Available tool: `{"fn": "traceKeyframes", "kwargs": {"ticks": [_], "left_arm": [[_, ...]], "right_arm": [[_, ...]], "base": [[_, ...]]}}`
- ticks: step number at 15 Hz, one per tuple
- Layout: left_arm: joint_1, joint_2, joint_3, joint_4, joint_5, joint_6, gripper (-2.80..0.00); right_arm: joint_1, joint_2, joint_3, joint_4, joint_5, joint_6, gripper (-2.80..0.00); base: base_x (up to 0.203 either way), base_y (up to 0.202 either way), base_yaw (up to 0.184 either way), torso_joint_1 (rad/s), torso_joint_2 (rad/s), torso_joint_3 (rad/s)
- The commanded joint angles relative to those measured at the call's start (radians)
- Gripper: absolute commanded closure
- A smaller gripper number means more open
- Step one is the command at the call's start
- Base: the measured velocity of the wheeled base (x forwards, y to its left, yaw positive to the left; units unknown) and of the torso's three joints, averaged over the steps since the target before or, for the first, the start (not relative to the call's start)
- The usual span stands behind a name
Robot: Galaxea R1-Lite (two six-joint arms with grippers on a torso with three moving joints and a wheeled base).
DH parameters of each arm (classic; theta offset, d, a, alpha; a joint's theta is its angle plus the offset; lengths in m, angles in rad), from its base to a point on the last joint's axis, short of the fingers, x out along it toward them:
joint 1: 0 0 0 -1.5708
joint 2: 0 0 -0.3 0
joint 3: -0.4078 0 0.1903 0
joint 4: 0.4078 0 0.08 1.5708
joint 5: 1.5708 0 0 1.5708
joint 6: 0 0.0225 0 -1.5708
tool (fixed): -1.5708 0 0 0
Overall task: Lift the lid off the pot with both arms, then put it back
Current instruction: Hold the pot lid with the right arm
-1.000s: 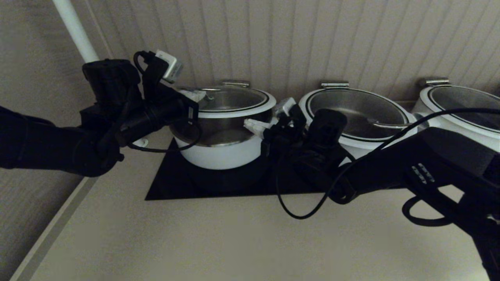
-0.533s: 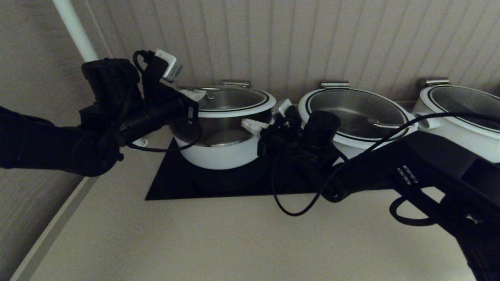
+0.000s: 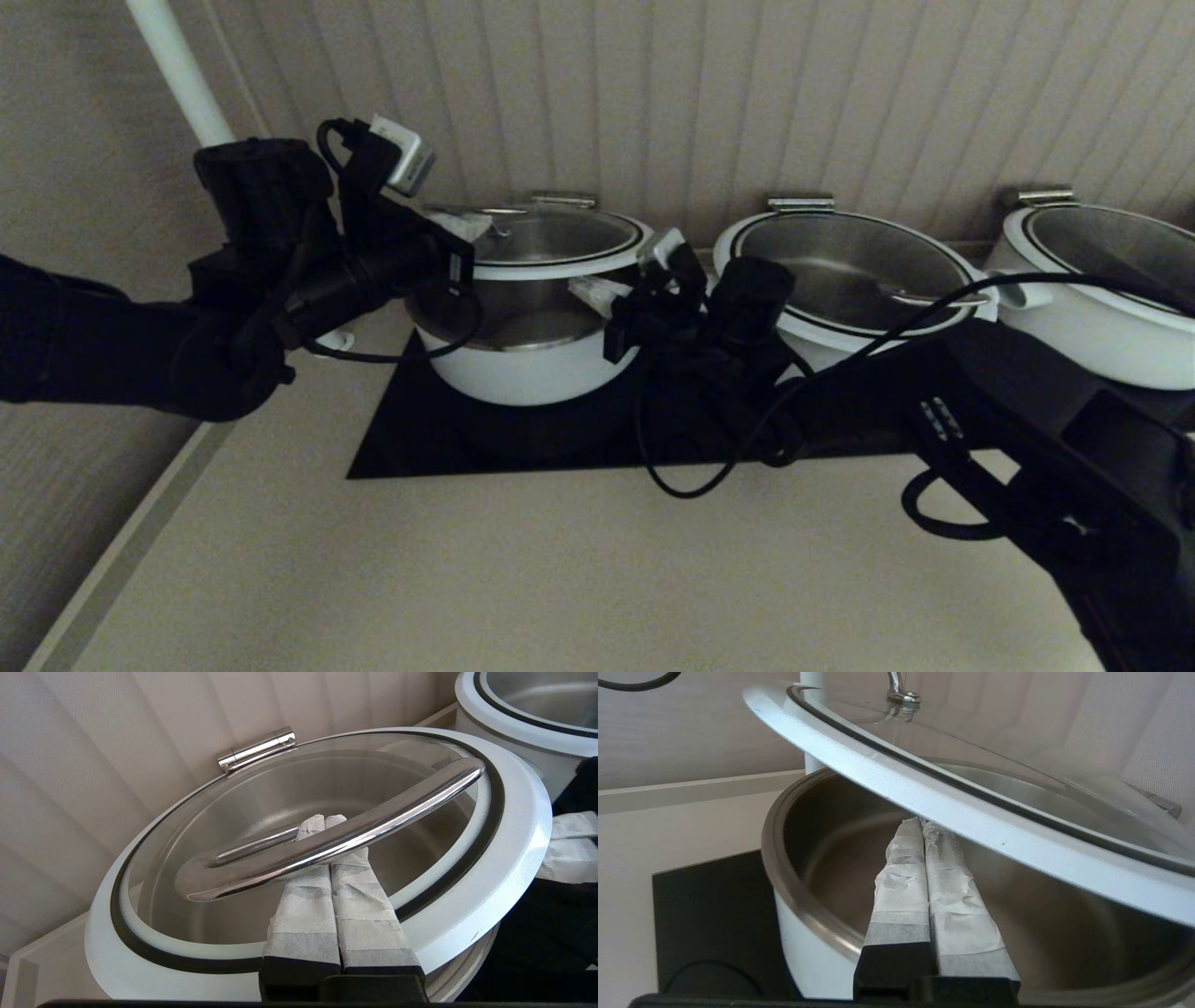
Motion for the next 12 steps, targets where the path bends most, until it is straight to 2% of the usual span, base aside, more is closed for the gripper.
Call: {"fn": "traceKeyframes", "kwargs": {"ticks": [1,6,12], "left_arm": [[-0.001,-0.004,0.004,-0.005,-0.001,0.001,0.0],[-0.001,-0.011,0.028,-0.006,-0.002,0.003,0.0],[-0.001,-0.062,0.121,-0.007,-0.004,0.003,0.0]], "right_arm": [[-0.005,0.02,-0.044,-0.001,0.003,-0.002,0.0],[-0.006,0.019,-0.082,0.018,0.003,-0.002,0.0],[-0.015,0.016,-0.087,0.018,0.003,-0.002,0.0]], "base": [[0.0,0.0,0.0,0.0,0.0,0.0],[0.0,0.0,0.0,0.0,0.0,0.0],[0.0,0.0,0.0,0.0,0.0,0.0]]}}
